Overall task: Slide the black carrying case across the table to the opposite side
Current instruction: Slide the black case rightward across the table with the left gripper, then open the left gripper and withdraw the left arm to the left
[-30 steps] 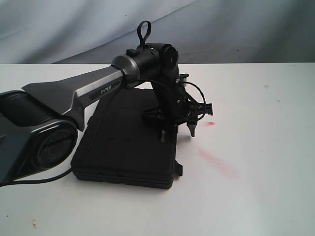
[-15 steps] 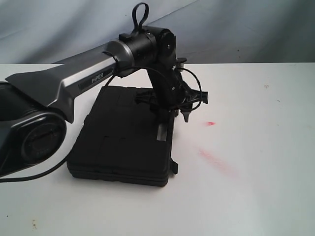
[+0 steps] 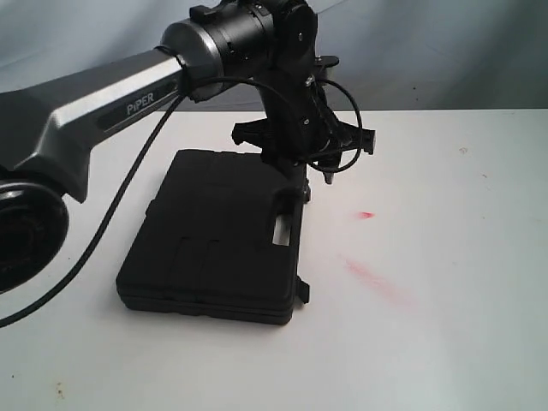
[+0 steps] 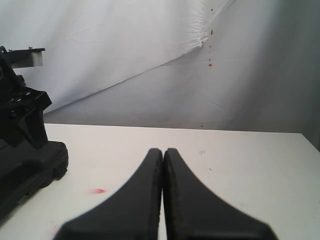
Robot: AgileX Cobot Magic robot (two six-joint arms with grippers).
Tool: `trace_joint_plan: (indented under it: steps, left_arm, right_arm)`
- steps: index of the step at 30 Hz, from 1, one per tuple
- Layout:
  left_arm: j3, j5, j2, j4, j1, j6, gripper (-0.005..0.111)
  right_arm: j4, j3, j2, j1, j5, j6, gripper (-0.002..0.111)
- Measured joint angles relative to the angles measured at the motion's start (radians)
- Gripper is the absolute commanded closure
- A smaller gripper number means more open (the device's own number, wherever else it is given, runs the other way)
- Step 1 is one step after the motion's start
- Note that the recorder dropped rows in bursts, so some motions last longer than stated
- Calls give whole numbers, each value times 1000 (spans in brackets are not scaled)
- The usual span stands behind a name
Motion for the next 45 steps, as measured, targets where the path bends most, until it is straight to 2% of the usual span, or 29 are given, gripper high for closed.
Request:
trace_joint_plan:
  steps: [4, 14, 20, 28, 35, 38, 43, 45]
  left_arm:
    - [125, -67, -85, 3, -17, 2, 77]
    - [565, -309, -342, 37, -19, 3, 107]
    - [809, -478, -500, 43, -7, 3, 107]
    - [1072, -666, -696, 43, 38, 7, 107]
    - [1281, -781, -870, 43, 115, 7, 107]
    - [1420, -846, -1003, 43, 188, 9, 107]
    - [1571, -869, -1176, 43, 294, 9, 107]
    - [1646, -880, -1265, 43, 356, 9, 107]
  right_arm:
    - [0, 0, 0, 0, 0, 0, 108]
    - [0, 0, 0, 0, 0, 0, 108]
    - [0, 0, 0, 0, 0, 0, 108]
    - [0, 0, 0, 0, 0, 0, 108]
    - [0, 0, 0, 0, 0, 0, 108]
    - [0, 0, 0, 0, 0, 0, 108]
    - [0, 0, 0, 0, 0, 0, 108]
    - [0, 0, 0, 0, 0, 0, 108]
